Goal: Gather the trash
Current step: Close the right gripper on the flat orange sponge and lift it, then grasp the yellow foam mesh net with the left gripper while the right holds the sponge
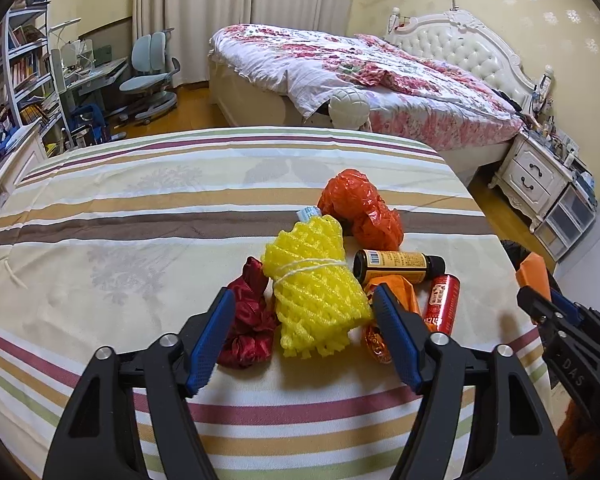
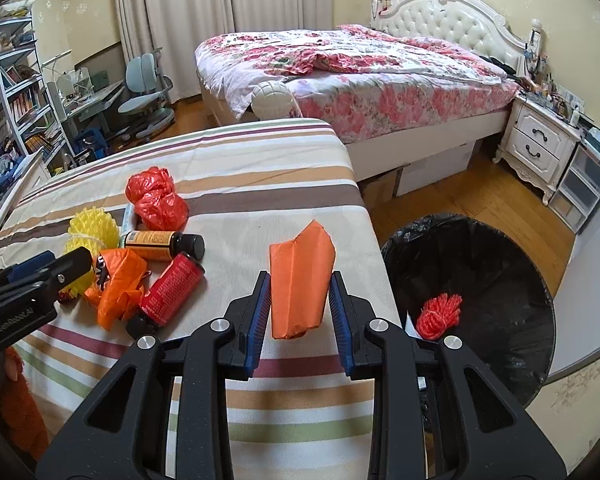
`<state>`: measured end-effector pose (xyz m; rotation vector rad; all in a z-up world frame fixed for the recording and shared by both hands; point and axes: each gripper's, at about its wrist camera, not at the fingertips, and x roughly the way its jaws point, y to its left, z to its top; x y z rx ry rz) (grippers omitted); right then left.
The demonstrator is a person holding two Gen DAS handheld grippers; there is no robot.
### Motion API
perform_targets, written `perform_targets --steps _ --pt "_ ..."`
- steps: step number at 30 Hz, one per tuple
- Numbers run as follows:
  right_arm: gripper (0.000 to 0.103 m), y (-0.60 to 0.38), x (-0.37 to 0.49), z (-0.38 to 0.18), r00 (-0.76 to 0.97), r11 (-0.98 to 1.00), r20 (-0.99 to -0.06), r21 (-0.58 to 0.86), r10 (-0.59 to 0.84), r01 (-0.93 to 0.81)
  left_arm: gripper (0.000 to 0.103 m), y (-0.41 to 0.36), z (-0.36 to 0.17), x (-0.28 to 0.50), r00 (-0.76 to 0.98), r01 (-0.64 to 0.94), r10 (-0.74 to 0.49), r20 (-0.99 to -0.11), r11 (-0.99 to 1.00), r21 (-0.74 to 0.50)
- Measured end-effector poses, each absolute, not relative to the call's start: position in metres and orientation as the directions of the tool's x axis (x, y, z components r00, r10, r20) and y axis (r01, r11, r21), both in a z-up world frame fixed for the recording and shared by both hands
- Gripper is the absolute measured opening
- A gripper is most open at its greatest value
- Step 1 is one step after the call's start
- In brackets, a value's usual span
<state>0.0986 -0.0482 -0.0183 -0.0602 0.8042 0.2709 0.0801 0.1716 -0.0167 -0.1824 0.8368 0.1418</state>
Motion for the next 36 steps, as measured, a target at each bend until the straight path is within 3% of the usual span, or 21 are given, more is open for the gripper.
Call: perform_targets --steps 8,17,24,29,36 --pt "0.029 -0.046 0.104 -0.020 0.648 0.962 -0.727 0.058 0.225 -0.268 0.049 0.175 -0.018 0.083 0.653 -0.174 0.012 -0.757 0.975 -0.135" --pt "0.029 -0.043 0.105 -0.025 0.636 0.960 -0.736 0.065 0.231 -0.274 0.050 0.187 -0.017 0.078 0.646 -0.202 -0.010 -0.764 0.962 -0.184" --pt "0.029 -0.042 0.105 -0.030 0.630 0.959 -0.741 0.067 0.233 -0.277 0.050 0.178 -0.019 0.081 0.648 -0.183 0.015 -0.761 0.974 -0.137" --pt "0.029 -0.040 0.103 -0.034 0.625 0.958 -0.745 0.069 0.235 -0.277 0.042 0.177 -0.019 0.080 0.656 -0.169 0.009 -0.755 0.976 -0.135" --pt "0.029 -0.041 0.100 -0.035 0.626 0.958 -0.743 0.073 0.238 -0.278 0.040 0.177 -0.013 0.070 0.675 -0.165 0.013 -0.738 0.977 -0.133"
